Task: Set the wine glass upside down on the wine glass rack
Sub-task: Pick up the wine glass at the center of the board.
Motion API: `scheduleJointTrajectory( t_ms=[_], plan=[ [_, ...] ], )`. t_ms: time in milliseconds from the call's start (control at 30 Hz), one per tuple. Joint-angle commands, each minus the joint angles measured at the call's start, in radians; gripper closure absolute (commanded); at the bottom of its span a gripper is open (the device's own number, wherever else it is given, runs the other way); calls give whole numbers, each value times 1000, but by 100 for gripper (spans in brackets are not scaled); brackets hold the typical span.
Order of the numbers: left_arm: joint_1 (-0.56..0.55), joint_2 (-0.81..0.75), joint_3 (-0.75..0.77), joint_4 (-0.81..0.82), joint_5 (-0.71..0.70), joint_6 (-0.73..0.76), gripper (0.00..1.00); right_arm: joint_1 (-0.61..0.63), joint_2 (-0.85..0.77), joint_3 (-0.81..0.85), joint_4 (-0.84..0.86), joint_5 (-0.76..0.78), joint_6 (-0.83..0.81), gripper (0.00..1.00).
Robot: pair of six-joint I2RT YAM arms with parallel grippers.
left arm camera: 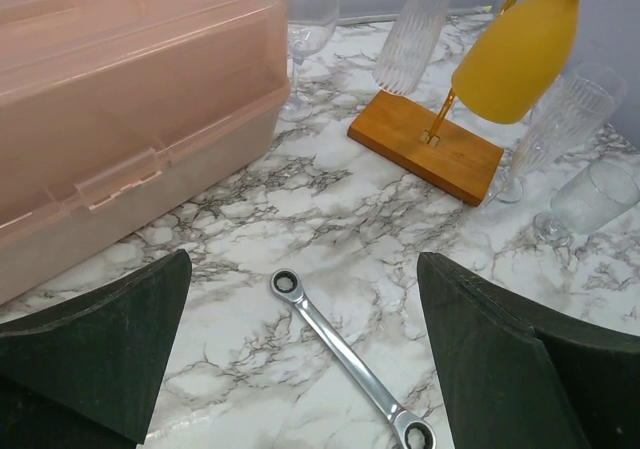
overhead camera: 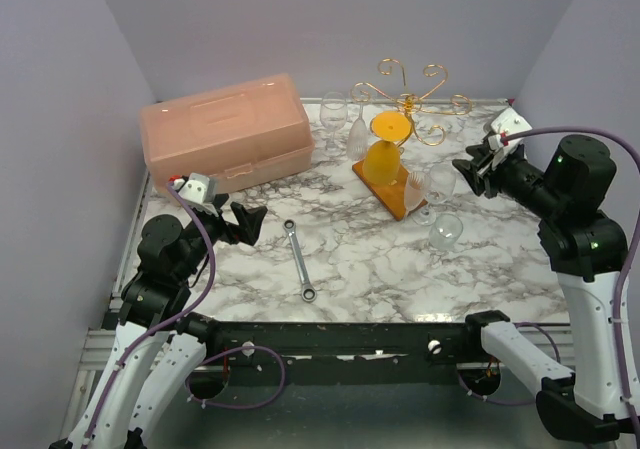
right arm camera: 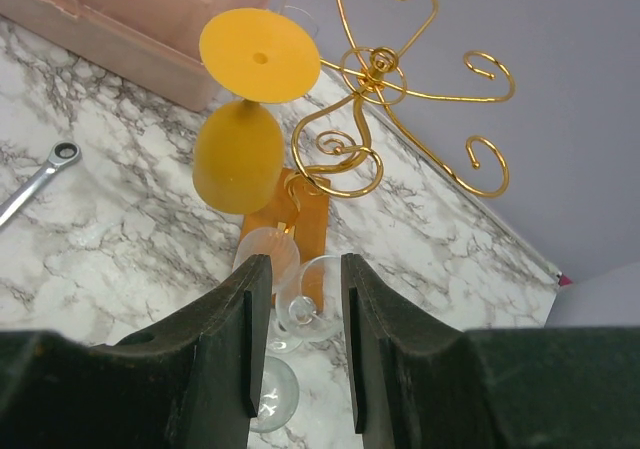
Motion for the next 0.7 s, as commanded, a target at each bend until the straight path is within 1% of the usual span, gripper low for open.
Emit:
scheduleJointTrajectory(
  t_ms=[0, 233, 667],
  plan=[
    [6, -3, -9, 17, 31, -5, 1, -36, -5, -10, 24, -31, 68, 60],
    [6, -11, -11, 19, 37, -5, 1, -101, -14, -23, 24, -44, 138, 60],
    [6, -20, -14, 32, 82, -15, 1, -235, -21, -35, 33, -72, 341, 62]
  ],
)
